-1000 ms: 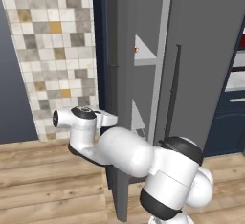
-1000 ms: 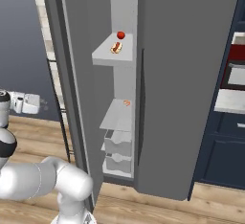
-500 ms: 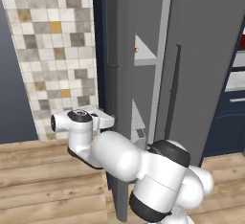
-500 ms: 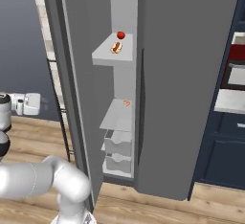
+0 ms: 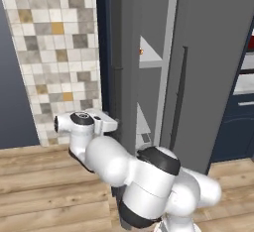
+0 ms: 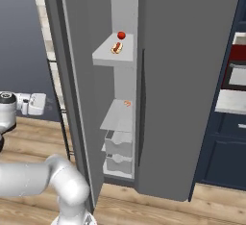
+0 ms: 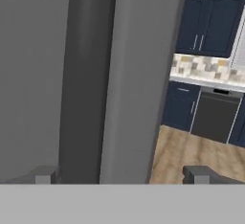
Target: Store the hot dog in the freezer for long-term storage. Close the freezer door after placing the cooked food.
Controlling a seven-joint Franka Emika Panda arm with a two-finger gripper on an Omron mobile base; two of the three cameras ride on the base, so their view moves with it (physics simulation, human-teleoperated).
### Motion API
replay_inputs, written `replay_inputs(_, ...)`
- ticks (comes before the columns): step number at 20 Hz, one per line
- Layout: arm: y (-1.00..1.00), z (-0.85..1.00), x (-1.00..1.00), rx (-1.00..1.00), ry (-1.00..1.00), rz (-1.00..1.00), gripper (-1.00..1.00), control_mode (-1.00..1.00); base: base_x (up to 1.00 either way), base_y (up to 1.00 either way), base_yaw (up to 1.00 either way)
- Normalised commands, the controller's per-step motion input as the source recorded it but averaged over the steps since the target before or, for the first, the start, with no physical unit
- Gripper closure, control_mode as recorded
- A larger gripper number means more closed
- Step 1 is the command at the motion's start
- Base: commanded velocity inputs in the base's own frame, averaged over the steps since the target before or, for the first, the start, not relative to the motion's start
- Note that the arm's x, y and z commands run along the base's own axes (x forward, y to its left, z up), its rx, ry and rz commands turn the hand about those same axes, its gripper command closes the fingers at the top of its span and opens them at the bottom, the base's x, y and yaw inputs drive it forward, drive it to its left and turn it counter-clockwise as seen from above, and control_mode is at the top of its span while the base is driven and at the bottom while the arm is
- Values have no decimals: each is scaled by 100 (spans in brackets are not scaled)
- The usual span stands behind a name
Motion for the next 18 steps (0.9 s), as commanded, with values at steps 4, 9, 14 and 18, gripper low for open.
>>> replay_inputs(4,0,-7,25,0,2,-6,-100,-100,0,0,0)
replay_inputs(9,0,0,44,-2,13,-2,-100,-100,0,0,0)
replay_inputs(14,1,0,38,-1,16,0,-100,-100,0,0,0)
replay_inputs(18,0,0,19,0,13,0,-100,-100,0,0,0)
